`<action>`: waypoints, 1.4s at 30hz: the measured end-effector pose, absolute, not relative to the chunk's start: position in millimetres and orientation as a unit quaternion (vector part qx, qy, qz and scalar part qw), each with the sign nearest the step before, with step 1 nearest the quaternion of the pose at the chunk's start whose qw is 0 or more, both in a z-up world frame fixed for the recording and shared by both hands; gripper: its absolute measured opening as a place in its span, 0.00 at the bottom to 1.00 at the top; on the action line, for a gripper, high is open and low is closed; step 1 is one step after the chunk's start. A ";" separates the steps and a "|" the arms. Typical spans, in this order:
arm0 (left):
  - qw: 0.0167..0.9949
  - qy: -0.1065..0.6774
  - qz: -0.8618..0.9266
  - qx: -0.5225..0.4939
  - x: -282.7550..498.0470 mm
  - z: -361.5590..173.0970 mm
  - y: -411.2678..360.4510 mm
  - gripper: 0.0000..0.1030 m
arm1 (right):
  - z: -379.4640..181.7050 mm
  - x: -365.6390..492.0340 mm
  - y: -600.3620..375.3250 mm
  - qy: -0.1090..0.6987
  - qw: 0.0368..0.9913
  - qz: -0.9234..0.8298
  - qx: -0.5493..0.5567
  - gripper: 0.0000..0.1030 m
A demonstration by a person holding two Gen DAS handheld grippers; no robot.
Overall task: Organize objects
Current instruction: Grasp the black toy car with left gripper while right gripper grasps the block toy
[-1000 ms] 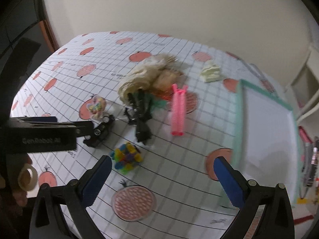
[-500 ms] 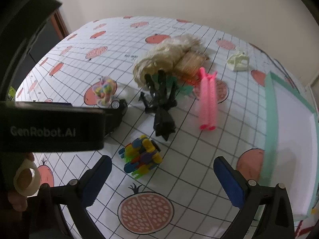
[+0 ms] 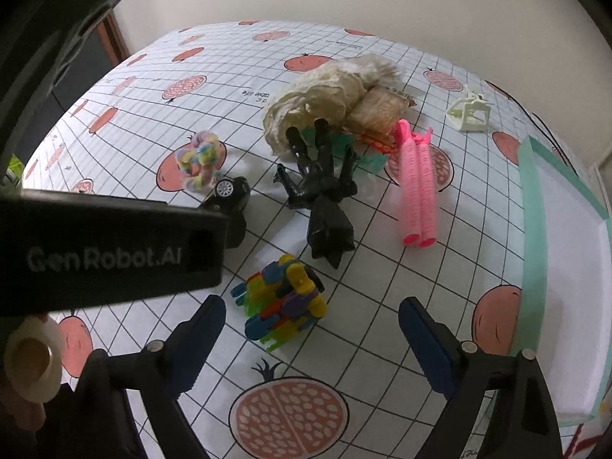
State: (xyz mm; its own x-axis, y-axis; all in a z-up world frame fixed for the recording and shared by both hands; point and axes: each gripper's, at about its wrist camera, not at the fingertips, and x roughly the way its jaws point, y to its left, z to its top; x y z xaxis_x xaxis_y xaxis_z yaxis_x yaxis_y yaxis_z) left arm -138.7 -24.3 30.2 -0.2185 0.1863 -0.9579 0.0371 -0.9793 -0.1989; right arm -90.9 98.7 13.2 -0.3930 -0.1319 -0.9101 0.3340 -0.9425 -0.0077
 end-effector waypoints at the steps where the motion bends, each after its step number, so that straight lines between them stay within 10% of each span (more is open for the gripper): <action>1: 0.048 -0.088 0.775 -0.624 -138.8 30.2 -23.9 0.60 | 13.2 -91.6 97.0 0.097 0.138 -0.828 0.534 0.86; 15: 0.057 -0.079 0.775 -0.624 -142.1 34.6 -27.3 0.37 | 15.1 -90.4 91.6 0.105 0.134 -0.827 0.536 0.51; 42: 0.057 -0.069 0.780 -0.619 -143.3 58.0 -31.2 0.31 | 24.0 -86.8 102.1 0.098 0.129 -0.831 0.533 0.47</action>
